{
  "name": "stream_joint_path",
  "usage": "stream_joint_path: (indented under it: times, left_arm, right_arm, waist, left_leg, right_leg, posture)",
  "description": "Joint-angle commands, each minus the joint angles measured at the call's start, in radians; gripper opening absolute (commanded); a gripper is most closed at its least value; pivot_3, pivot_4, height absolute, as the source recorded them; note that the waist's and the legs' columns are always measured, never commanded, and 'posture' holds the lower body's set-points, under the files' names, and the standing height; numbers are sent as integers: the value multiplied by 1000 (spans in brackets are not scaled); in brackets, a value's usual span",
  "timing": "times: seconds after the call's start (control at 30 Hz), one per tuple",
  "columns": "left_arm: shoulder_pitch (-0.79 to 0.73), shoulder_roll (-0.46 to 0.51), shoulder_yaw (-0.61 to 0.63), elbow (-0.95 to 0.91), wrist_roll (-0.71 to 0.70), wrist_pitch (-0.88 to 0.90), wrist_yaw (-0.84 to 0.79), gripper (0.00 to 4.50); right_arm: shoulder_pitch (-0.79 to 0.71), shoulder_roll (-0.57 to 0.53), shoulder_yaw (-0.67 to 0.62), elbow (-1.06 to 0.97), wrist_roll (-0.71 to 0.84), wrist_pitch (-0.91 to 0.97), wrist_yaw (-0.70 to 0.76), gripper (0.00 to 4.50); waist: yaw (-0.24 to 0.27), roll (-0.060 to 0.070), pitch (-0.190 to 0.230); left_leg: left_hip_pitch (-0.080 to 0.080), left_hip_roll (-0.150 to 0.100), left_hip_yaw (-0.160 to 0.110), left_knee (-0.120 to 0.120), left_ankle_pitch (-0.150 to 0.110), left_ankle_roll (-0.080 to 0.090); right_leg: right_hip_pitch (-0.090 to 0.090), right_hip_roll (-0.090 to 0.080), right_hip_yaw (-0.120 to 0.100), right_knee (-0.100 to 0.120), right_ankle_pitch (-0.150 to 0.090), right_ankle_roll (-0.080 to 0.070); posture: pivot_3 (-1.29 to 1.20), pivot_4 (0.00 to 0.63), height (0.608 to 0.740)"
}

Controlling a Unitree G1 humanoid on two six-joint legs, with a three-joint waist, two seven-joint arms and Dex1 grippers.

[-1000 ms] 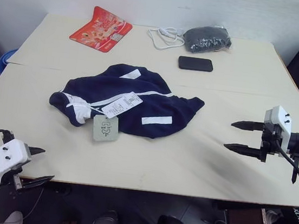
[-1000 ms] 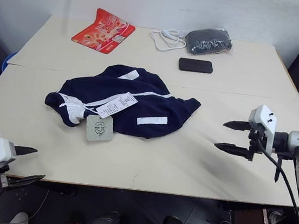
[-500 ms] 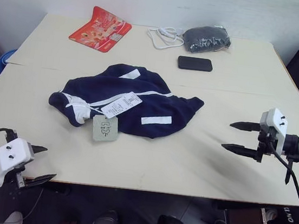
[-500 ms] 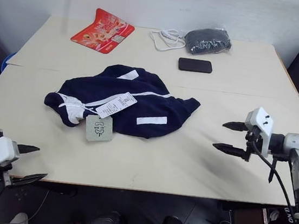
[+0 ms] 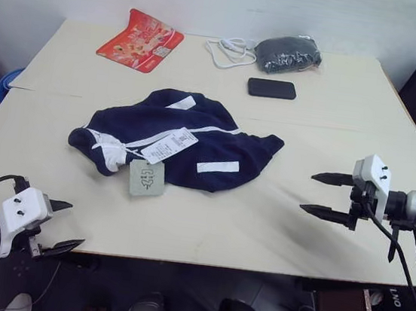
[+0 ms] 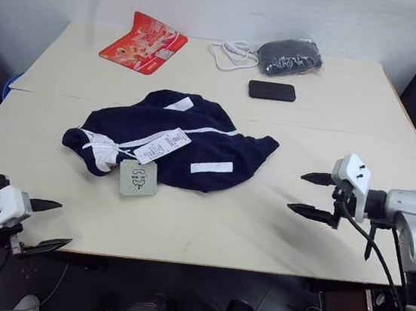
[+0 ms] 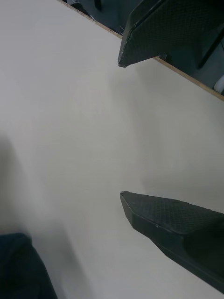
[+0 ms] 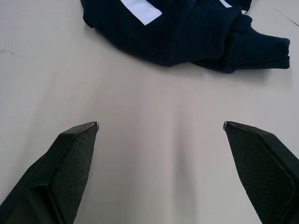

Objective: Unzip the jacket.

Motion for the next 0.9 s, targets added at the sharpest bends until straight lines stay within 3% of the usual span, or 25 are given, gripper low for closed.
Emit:
stream_joint_path:
  times: [0.03, 0.23, 0.4, 0.67, 0.77, 0.9]
  left_arm:
    - [-40, 31, -37, -80, 41, -41, 19, 4480]
    - [-343, 69, -247, -60, 272, -69, 212, 4480]
    - [-549, 99, -432, 35, 472, -144, 278, 4480]
    - [-691, 98, -601, 151, 626, -251, 281, 4480]
    - [-709, 89, -616, 163, 637, -266, 277, 3940]
    - [-712, 96, -613, 179, 640, -280, 270, 2717]
  right_arm:
    - [23, -15, -17, -62, -9, -63, 13, 4500]
    - [-36, 46, 81, 18, -225, -378, -102, 4500]
    - [-150, 98, 201, 184, -436, -680, -209, 4500]
    - [-343, 202, 315, 432, -604, -910, -356, 4500]
    - [-390, 234, 339, 496, -631, -942, -387, 4500]
    - [-451, 274, 371, 577, -680, -992, -446, 4500]
  waist:
    - [3, 0, 0]
    - [0, 0, 0]
    - [-15, 0, 0]
    - [-30, 1, 1]
    - [-28, 1, 1]
    - [-27, 1, 1]
  left_leg:
    - [0, 0, 0, 0, 0, 0]
    - [0, -1, 1, 2, 0, 0]
    - [0, -1, 3, -1, 1, -2]
    - [-1, 0, 7, -3, 2, -3]
    - [-1, 0, 6, -2, 2, -3]
    - [-1, 0, 6, -1, 2, -3]
  right_leg:
    - [0, 0, 0, 0, 0, 0]
    - [1, 0, 0, 2, 0, 0]
    - [-2, 1, 0, 3, 0, 0]
    - [-3, 2, -2, 2, 0, 0]
    - [-3, 1, -2, 3, 0, 0]
    - [-2, 1, -2, 3, 0, 0]
  posture:
    - [0, 150, 740]
    - [0, 150, 740]
    - [0, 150, 740]
    - [0, 150, 740]
    - [0, 150, 740]
    - [0, 150, 740]
